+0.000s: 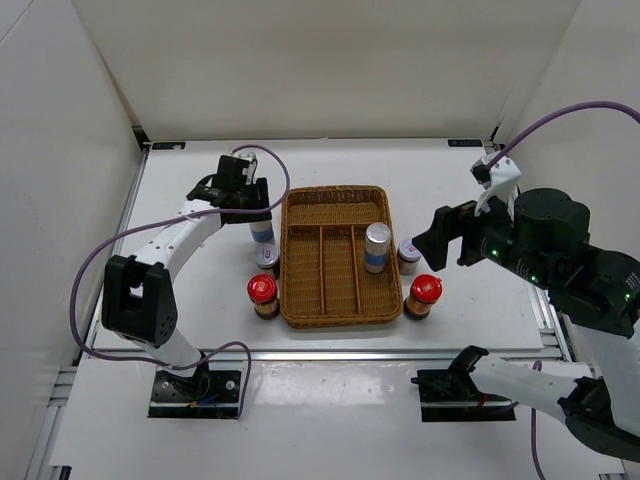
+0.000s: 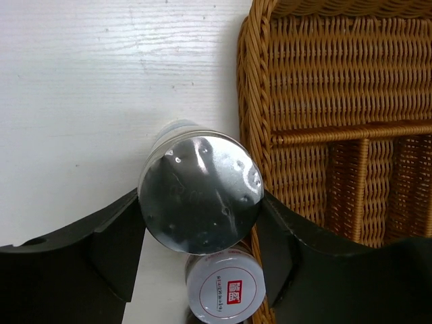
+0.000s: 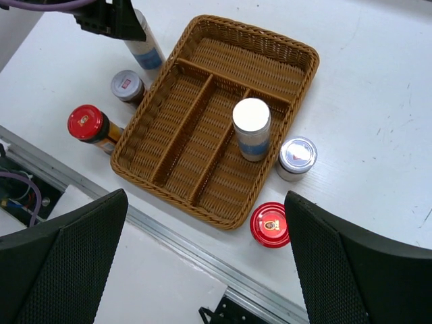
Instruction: Organize the condiment bottles
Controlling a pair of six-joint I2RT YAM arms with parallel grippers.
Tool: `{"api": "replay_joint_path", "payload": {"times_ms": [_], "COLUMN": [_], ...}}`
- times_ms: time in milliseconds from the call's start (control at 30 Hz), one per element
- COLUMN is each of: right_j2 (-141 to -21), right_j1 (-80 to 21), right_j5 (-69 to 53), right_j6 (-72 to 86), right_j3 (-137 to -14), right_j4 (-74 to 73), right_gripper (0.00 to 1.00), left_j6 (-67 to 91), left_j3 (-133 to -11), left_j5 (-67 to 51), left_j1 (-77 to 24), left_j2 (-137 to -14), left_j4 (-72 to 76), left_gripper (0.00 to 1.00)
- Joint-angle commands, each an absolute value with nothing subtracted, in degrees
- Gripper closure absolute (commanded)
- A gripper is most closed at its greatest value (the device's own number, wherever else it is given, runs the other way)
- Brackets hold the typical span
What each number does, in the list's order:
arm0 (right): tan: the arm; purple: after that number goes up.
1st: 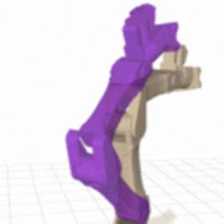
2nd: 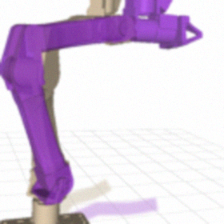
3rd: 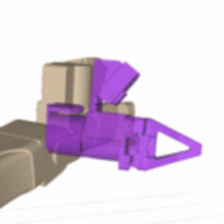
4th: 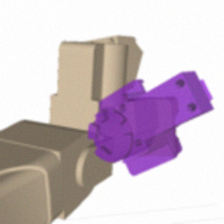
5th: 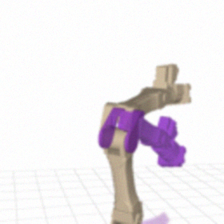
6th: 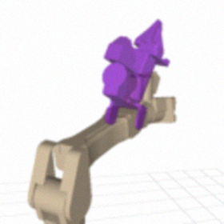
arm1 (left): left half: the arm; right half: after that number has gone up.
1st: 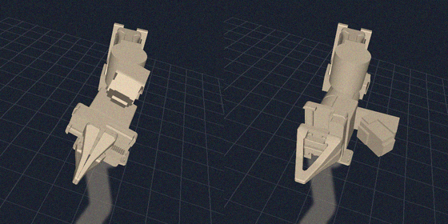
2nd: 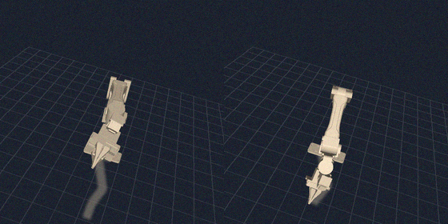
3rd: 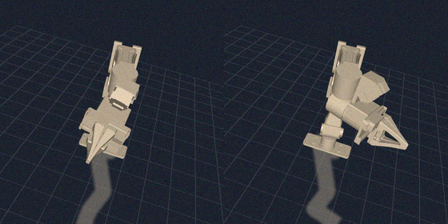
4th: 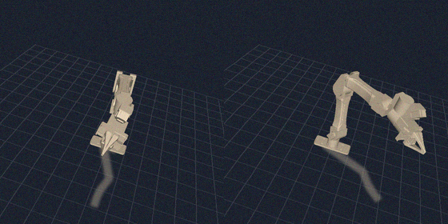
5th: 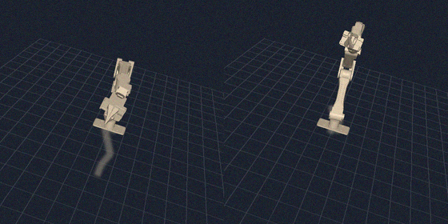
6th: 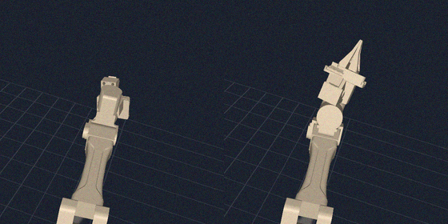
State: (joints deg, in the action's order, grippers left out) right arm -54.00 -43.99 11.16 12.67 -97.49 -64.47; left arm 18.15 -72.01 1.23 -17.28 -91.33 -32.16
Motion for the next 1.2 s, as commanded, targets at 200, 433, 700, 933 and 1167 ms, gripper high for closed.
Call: {"api": "replay_joint_path", "payload": {"times_ms": [200, 433, 700, 933, 1167], "right_j2": [-52.12, -50.46, -50.45, -50.45, -50.45], "right_j1": [-44.03, -44.03, -44.03, -44.03, -44.03], "right_j5": [12.74, 14.41, 15.47, 16.0, 16.52], "right_j6": [14.06, 15.12, 15.73, 15.73, 15.73], "right_j3": [-100.81, -101.34, -100.28, -100.28, -100.28], "right_j4": [-67.05, -68.12, -68.64, -68.64, -68.64], "right_gripper": [0.0, 0.0, 0.0, 0.0, 0.0], "left_j6": [17.84, 16.61, 19.34, 16.79, 18.36], "left_j3": [-77.69, -81.82, -81.74, -81.74, -82.27], "left_j5": [4.12, -1.13, -8.44, -4.4, -3.69], "left_j1": [-17.57, -23.72, -38.04, -49.99, -55.89], "left_j2": [-86.06, -79.38, -76.99, -78.22, -83.05], "left_j4": [-31.46, -31.46, -31.46, -31.46, -28.31], "left_gripper": [0.79, 0.89, 0.89, 0.89, 0.89]}}
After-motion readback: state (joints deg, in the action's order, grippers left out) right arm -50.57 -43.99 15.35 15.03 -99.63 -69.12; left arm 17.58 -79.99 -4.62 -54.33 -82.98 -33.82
